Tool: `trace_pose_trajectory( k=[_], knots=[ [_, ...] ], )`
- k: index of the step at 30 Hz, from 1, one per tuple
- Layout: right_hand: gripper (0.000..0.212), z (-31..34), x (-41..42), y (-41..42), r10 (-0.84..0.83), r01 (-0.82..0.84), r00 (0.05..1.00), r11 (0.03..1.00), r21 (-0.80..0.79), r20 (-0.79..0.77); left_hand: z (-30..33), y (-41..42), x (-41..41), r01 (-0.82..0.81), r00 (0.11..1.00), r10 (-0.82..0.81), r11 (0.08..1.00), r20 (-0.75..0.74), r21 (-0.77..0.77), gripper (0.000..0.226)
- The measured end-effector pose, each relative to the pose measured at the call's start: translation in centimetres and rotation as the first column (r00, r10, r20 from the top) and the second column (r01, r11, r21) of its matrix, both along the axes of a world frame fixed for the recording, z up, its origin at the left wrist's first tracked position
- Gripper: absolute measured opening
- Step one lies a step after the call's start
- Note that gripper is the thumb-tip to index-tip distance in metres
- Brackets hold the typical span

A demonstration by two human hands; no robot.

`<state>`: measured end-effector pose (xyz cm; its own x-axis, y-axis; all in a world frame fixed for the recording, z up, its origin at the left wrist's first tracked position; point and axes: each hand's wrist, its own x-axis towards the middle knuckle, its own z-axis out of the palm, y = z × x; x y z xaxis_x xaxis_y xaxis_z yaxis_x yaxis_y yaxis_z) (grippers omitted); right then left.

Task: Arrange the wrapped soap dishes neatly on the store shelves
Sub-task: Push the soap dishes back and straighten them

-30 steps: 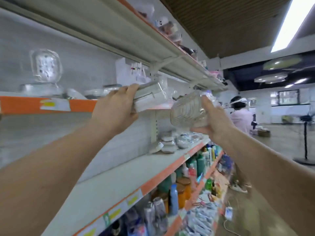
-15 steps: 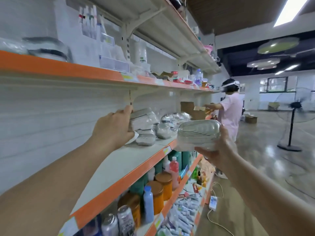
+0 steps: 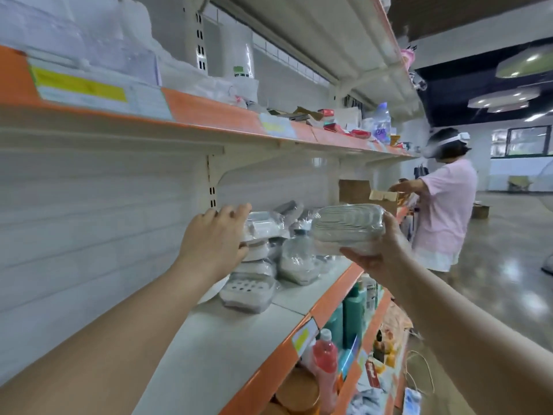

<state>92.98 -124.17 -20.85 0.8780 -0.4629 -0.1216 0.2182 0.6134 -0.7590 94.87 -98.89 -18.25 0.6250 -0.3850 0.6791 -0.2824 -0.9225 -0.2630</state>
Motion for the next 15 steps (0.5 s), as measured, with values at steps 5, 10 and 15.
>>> trace_pose_trajectory(
  k=[5,10,15],
  knots=[
    [0.044,0.3,12.3,-2.7,0.048,-0.048,0.998,0.999,-0.014,0.028,-2.4,-3.7,8.7,-0.036,0.993,0.027,0.996,0.115,0.078,0.075],
    [0.052,2.5,23.5,-3.5,0.154,-0.152,0.988,0.985,-0.082,0.027,-2.4,-8.3,16.5,-0.215,0.976,0.211,0.974,0.049,0.077,0.059],
    [0.064,1.0,30.7,-0.1,0.202,-0.212,0.972,0.547,-0.810,-0.118,-2.8,-11.7,21.9,-0.459,0.849,0.460,0.886,-0.258,0.070,0.071]
  ],
)
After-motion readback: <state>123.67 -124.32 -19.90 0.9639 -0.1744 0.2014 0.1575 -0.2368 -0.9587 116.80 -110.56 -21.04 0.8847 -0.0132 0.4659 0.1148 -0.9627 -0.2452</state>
